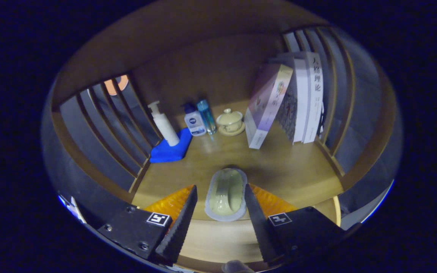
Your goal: Pull open the drawer, take out the items inside it, and place them on the countertop above the cabinet.
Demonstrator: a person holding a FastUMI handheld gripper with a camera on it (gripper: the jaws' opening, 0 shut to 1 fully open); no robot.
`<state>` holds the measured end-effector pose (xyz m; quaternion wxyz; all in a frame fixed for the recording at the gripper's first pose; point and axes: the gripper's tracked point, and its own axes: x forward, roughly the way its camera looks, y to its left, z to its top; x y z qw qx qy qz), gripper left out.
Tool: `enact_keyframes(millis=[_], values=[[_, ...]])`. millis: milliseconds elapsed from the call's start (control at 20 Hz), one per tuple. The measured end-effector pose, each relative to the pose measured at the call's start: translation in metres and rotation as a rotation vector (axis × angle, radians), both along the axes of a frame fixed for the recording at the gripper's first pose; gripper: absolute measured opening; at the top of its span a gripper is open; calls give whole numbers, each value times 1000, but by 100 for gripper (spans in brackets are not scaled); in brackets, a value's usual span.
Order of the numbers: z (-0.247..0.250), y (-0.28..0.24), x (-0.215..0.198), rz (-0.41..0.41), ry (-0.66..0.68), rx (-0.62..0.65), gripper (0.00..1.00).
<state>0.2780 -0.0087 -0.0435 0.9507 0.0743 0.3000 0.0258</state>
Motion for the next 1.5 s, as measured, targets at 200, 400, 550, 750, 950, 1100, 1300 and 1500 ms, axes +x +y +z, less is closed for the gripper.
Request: enact_keyframes(millis=[200, 400, 550, 750, 950, 1100, 1300, 1500], values=[[20, 5, -40, 19, -124, -75, 91], [46, 20, -91, 46, -275, -42, 91], [59, 27, -136, 47, -371, -48, 100], [67, 32, -186, 34, -523, -47, 99], [46, 30, -224, 2, -568, -68, 99], [25, 28, -244, -6, -597, -89, 99], [-15, 20, -262, -53, -586, -77, 99], [-63, 8, -264, -75, -546, -69, 99]])
